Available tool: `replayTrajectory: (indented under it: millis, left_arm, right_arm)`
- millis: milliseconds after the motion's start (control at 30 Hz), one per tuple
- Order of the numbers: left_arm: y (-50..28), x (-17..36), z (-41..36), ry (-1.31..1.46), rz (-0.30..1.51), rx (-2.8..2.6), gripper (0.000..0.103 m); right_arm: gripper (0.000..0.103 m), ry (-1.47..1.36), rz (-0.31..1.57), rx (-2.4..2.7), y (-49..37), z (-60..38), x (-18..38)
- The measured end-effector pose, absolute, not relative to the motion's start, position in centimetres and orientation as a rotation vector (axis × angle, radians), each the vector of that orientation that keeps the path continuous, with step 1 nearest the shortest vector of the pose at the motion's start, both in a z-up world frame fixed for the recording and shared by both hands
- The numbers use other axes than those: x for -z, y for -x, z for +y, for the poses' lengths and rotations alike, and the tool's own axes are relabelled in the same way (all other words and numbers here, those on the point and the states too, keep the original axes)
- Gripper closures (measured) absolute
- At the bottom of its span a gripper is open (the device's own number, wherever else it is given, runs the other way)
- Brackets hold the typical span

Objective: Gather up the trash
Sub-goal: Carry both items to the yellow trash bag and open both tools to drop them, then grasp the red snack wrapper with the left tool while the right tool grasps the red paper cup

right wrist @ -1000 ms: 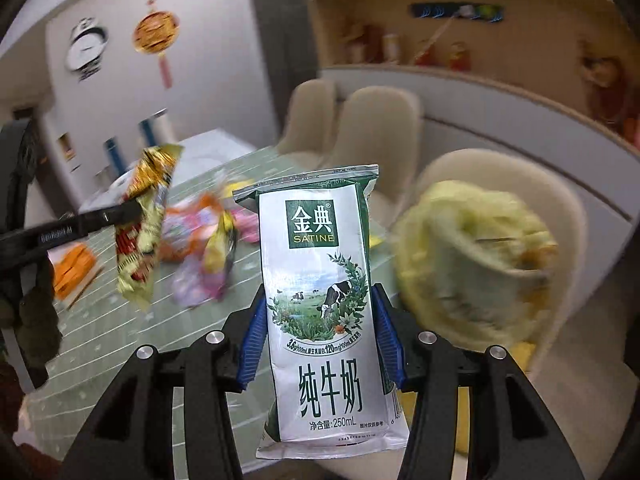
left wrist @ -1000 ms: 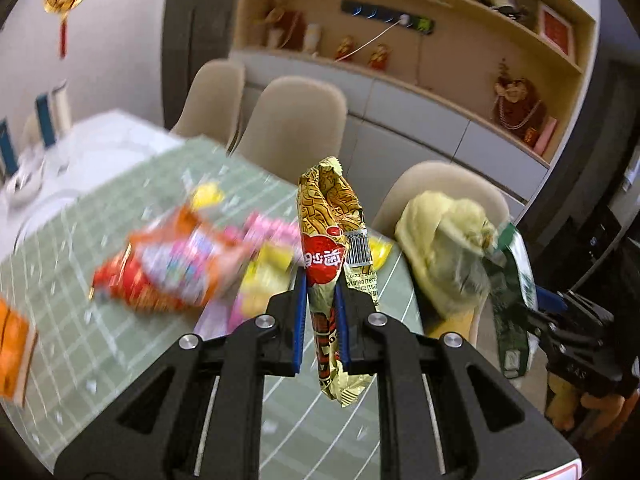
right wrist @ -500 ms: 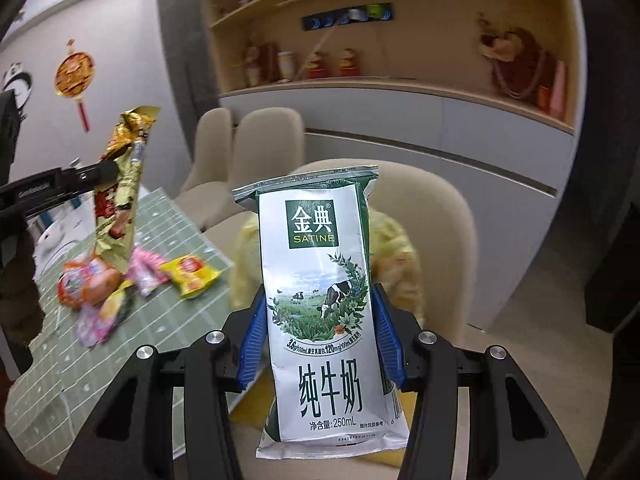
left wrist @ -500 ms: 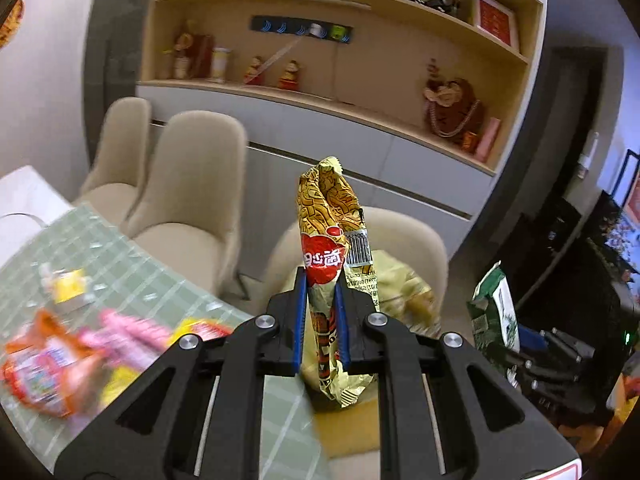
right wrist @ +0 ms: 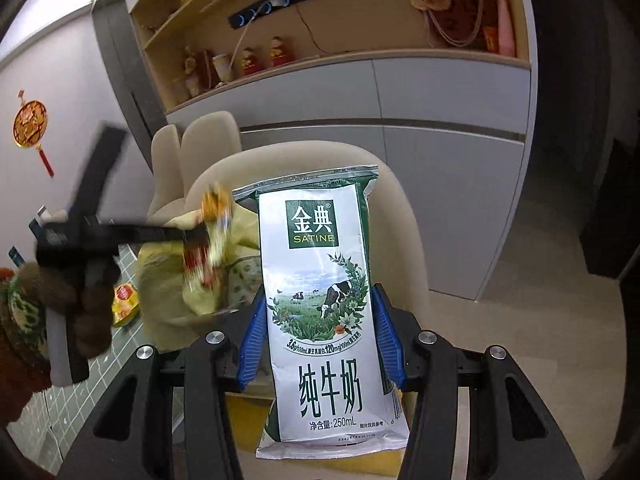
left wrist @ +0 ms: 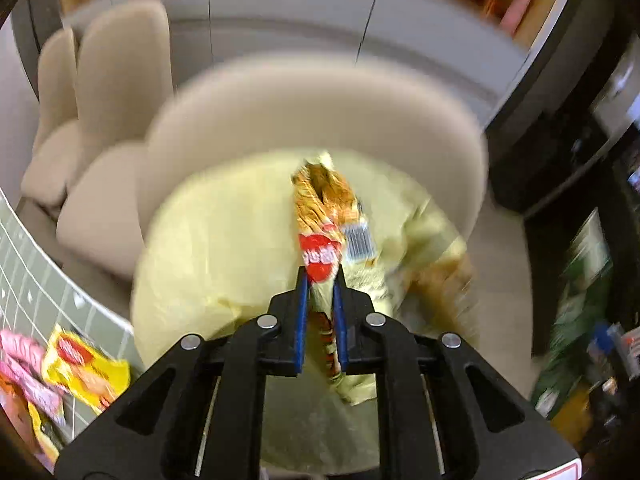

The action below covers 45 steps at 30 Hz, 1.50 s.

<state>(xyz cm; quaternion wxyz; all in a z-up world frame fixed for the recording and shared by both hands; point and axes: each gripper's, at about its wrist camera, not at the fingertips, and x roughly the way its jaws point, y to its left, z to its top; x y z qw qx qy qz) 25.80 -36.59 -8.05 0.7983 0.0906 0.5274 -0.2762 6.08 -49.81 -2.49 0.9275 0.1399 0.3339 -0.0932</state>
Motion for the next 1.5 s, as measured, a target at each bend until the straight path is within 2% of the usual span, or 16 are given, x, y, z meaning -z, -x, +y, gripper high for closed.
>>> replayTrajectory:
  millis: [100, 167, 200, 233, 400, 533, 667, 1000, 1167, 1233, 1300, 1500]
  left_arm:
    - [-26.0, 9.2, -36.5, -0.167, 1.222, 0.617, 0.092]
    - [-26.0, 8.7, -35.8, -0.114, 1.234, 0.634, 0.086]
    - [-26.0, 8.3, -35.4, -0.093, 1.228, 0.643, 0.076]
    - [-25.8, 7.8, -34.9, -0.075, 1.214, 0.649, 0.070]
    - [-24.4, 4.7, -31.1, -0.016, 1.101, 0.599, 0.063]
    - [-22.8, 2.9, -28.2, 0.010, 1.006, 0.508, 0.058]
    - [-20.9, 2.7, -25.0, 0.009, 0.944, 0.446, 0.055]
    - [-17.4, 5.2, -17.4, 0.094, 1.045, 0.321, 0.054]
    - [-14.9, 5.3, -13.3, 0.141, 1.039, 0.290, 0.054]
    - [-13.7, 5.0, -11.6, 0.152, 1.023, 0.296, 0.049]
    - [-12.4, 5.1, -9.6, 0.148, 1.005, 0.304, 0.049]
    - [-9.8, 6.3, -3.1, 0.136, 0.995, 0.283, 0.049]
  right_arm:
    - [0.056, -0.317, 0.702, 0.153, -7.3, -51.1, 3.1]
    - [0.056, -0.314, 0.703, 0.112, -8.7, -51.4, 2.8]
    - [0.056, -0.297, 0.699, 0.092, -9.2, -51.3, 2.5]
    - [0.056, -0.271, 0.692, 0.055, -10.1, -50.8, 2.0]
    - [0.056, -0.198, 0.723, -0.163, -15.8, -47.7, 0.5]
    - [0.056, -0.124, 0.846, -0.331, -21.6, -43.8, 1.7]
    - [0.056, -0.014, 1.071, -0.339, -26.4, -41.1, 6.4]
    - [0.055, 0.062, 1.229, -0.217, -27.5, -40.3, 10.4]
    - [0.054, -0.049, 1.131, -0.172, -25.2, -40.4, 9.2]
    - [0.054, -0.053, 1.051, -0.118, -23.4, -39.7, 8.1]
    - [0.046, -0.055, 0.981, -0.063, -22.0, -38.7, 6.7]
    - [0.046, -0.114, 0.837, 0.040, -15.9, -35.5, 2.6]
